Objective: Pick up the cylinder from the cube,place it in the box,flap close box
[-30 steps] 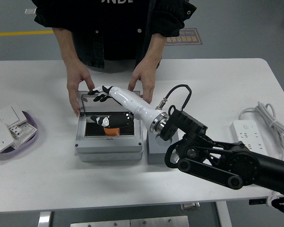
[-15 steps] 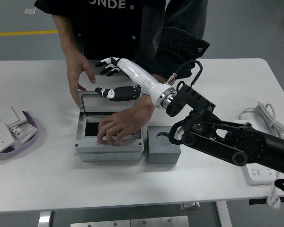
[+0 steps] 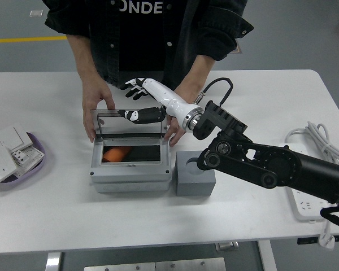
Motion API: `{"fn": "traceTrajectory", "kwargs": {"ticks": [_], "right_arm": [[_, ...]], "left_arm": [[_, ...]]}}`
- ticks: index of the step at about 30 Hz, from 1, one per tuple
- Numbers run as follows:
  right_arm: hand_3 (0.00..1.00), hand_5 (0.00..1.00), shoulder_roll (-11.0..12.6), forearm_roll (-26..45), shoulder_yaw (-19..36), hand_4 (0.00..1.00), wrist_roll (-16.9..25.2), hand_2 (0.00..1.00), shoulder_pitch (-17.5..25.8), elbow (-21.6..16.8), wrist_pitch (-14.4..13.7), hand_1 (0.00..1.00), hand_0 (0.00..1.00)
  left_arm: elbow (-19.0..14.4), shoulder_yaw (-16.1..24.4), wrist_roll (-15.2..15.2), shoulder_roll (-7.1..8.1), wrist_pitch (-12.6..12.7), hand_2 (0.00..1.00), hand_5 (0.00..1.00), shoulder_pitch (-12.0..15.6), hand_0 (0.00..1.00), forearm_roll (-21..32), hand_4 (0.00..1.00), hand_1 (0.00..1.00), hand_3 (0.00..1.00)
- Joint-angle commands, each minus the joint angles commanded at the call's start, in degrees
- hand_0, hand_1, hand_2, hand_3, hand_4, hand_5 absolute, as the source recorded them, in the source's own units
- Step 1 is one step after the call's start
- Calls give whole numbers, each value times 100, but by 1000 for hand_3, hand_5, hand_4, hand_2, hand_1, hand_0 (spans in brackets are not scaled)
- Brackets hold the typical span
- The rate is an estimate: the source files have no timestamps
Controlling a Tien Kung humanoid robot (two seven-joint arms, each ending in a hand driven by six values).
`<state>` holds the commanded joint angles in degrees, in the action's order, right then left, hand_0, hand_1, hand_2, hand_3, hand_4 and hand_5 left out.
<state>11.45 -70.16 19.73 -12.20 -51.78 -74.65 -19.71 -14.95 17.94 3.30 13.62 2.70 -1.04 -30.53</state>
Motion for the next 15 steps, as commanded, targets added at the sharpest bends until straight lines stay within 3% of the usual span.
{"fn": "traceTrajectory", "kwargs": {"ticks": [5, 15], "right_arm": [[762, 320, 69, 34, -82, 763, 20, 685, 91, -42, -16, 687, 811], [755, 333, 490, -345, -103, 760, -152, 681, 587, -898, -56, 683, 807]], "left_arm": [[-3, 25, 4, -18, -2, 610, 256, 5, 593, -15, 677, 620, 626], [-3, 104, 20, -64, 14, 611, 252, 53, 594, -52, 675, 621, 627]]}}
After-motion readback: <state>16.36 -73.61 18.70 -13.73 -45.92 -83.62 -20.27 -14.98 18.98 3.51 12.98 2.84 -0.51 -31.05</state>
